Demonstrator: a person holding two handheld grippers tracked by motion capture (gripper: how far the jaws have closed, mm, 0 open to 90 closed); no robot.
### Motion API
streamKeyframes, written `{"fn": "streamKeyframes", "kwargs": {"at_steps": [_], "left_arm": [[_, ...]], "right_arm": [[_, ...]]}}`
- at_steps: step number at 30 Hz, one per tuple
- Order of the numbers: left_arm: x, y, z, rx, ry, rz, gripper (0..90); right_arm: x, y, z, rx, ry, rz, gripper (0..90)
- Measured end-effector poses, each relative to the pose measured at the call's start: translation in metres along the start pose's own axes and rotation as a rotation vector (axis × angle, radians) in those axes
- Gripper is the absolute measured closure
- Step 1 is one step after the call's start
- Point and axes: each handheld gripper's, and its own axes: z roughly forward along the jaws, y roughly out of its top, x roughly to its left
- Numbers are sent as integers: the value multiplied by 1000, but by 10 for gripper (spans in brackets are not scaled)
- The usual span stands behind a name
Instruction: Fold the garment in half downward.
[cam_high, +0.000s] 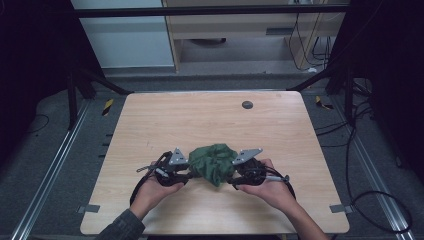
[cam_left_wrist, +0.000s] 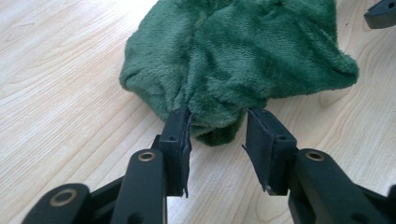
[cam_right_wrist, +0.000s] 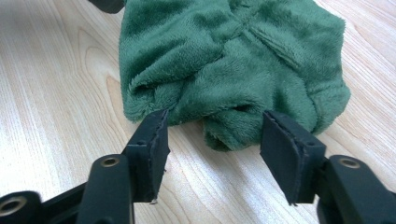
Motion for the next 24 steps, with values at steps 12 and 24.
{"fn": "streamKeyframes", "kwargs": {"at_steps": [12,24], "left_arm": [[-10,-3,-1,15,-13,4,342],[-16,-2,-6,22,-8,-3,109]], "right_arm": [[2,-6,-2,-16,-10,18,269],[3,-11,-10,-49,-31,53,92]]}}
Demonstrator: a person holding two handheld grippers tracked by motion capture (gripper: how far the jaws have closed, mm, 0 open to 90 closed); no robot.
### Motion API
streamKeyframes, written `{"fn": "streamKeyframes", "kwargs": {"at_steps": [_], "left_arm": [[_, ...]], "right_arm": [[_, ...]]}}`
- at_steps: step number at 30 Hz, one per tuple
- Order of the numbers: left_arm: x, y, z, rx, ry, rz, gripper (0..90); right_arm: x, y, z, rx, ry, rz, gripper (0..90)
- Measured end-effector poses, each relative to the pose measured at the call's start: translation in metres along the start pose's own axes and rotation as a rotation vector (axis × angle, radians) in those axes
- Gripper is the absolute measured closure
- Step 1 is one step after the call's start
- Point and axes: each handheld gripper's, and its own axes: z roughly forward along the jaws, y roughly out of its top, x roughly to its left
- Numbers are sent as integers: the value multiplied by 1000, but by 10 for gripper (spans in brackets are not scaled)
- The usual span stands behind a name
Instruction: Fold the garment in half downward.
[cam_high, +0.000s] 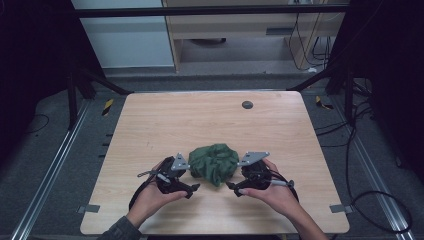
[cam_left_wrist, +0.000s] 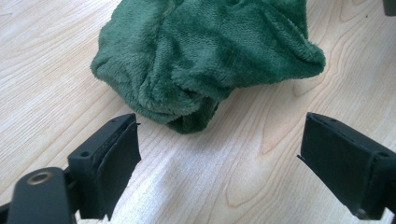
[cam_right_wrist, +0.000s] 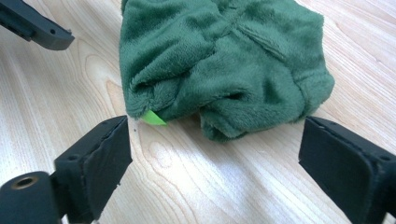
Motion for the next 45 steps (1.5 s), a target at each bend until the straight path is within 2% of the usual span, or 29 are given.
{"fn": "streamKeyframes", "kwargs": {"at_steps": [6,12,19,22,28,34,39,45], "left_arm": [[2,-2,-5,-7,1,-8,89],[7,-11,-15,-26,10,-6,63],[22,-29,-25,-24,31,-36,61],[31,-39,-28,-4,62,-49,71],[41,-51,-32,7,87,-61,74],[60,-71,-36,32,116,-107,74],[70,-80,-37,46,128,-130,74],[92,-94,-40,48,165,-191,74]], "right_arm": [[0,-3,-4,-13,-5,2,82],[-4,-13,-18,-38,-26,16,72],[-14,-30,-30,-33,-61,42,68],[-23,-41,-34,-18,-83,72,69],[-32,-48,-39,-8,-101,85,73],[-47,-56,-42,9,-127,116,77],[-57,-63,-41,30,-143,133,80],[-72,-67,-38,45,-157,161,86]]}}
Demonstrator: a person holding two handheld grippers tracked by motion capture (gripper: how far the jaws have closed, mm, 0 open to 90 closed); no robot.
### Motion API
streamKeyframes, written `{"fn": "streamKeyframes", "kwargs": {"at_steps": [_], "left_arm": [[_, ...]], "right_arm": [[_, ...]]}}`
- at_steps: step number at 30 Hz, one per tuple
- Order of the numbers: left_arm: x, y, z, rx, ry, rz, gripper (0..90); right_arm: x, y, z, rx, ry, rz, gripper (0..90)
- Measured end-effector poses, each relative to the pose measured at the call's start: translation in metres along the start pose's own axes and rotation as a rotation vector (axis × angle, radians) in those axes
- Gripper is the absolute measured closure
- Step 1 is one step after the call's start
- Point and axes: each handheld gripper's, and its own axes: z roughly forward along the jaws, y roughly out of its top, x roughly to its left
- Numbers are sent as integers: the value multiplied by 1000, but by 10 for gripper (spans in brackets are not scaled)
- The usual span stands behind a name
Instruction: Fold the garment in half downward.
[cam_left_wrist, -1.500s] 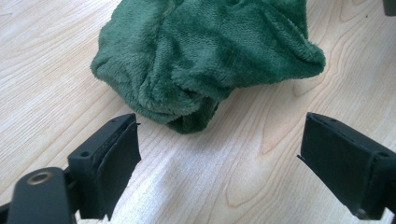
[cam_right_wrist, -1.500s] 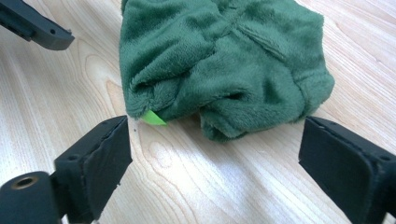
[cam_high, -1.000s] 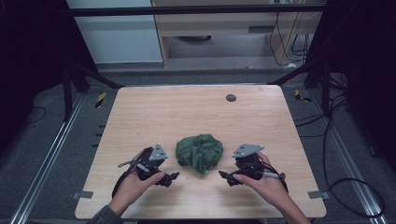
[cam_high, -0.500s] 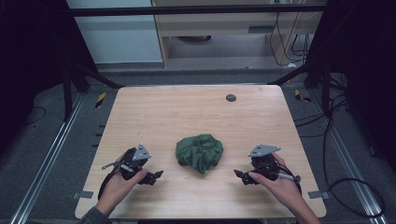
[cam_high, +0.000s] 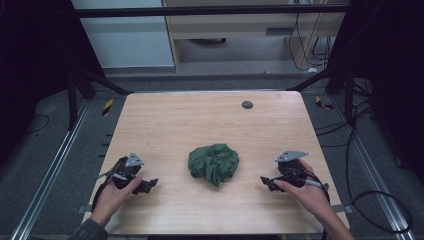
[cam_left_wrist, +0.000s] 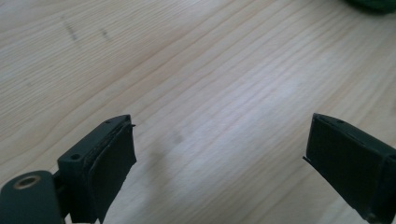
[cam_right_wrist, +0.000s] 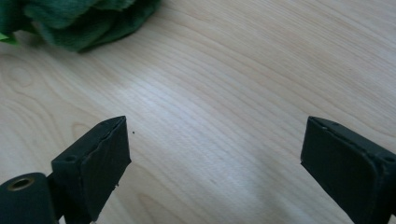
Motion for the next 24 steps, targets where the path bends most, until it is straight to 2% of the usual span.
{"fn": "streamKeyframes", "kwargs": {"at_steps": [2,3,4,7,14,20,24], "left_arm": [[4,-1,1,-3,9,-13,74],[13,-4,3,0,13,-38,74],[13,-4,3,0,13,-38,74],[26,-7,7,-11,27,-79,74],[36,-4,13,-39,44,-99,74],[42,-2,21,-60,67,-116,74],[44,-1,26,-68,65,-119,73]], "right_arm": [[-5,0,1,0,-8,4,88],[-7,1,2,2,-9,7,89],[-7,1,2,2,-9,7,89],[-13,5,6,6,-23,8,94],[-21,15,16,3,-43,13,96],[-30,21,27,-14,-70,62,95],[-33,22,31,-20,-89,84,95]]}}
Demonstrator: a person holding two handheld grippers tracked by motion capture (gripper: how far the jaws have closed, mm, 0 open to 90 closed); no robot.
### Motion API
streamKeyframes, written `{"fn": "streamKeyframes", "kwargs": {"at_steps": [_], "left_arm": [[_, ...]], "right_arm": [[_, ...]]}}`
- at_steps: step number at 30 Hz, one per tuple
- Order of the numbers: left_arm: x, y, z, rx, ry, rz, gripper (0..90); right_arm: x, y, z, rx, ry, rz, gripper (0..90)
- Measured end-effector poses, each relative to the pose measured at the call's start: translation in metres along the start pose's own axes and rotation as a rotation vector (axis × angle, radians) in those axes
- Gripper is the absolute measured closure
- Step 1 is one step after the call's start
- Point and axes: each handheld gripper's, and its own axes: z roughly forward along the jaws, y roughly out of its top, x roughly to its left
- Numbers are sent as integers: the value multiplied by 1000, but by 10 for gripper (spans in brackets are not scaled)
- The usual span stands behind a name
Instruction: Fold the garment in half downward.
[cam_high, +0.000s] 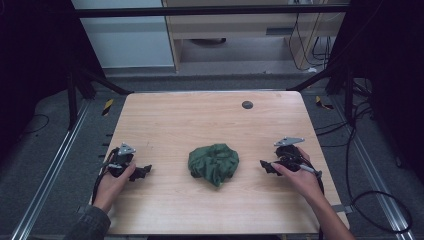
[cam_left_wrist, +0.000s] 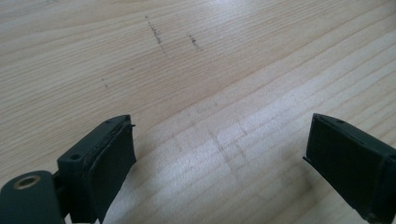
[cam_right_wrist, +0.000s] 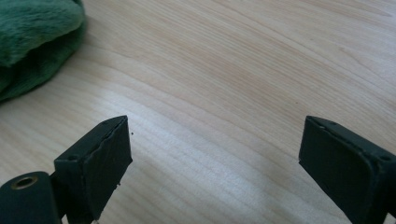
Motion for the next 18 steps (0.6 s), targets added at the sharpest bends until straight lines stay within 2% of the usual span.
{"fn": "streamKeyframes", "kwargs": {"at_steps": [1,6,7,14,18], "left_arm": [[0,0,3,2,5,-1,72],[-1,1,8,-9,8,-1,64],[-1,2,10,-19,8,-5,62],[-2,2,15,-45,9,-5,20],[-4,2,16,-43,18,-18,15]], "right_arm": [[-1,0,3,0,-17,11,95],[-3,-1,8,6,-34,32,98],[-3,-1,11,0,-33,53,99],[-1,-4,20,13,-57,72,93],[5,-4,28,-3,-91,79,27]]}}
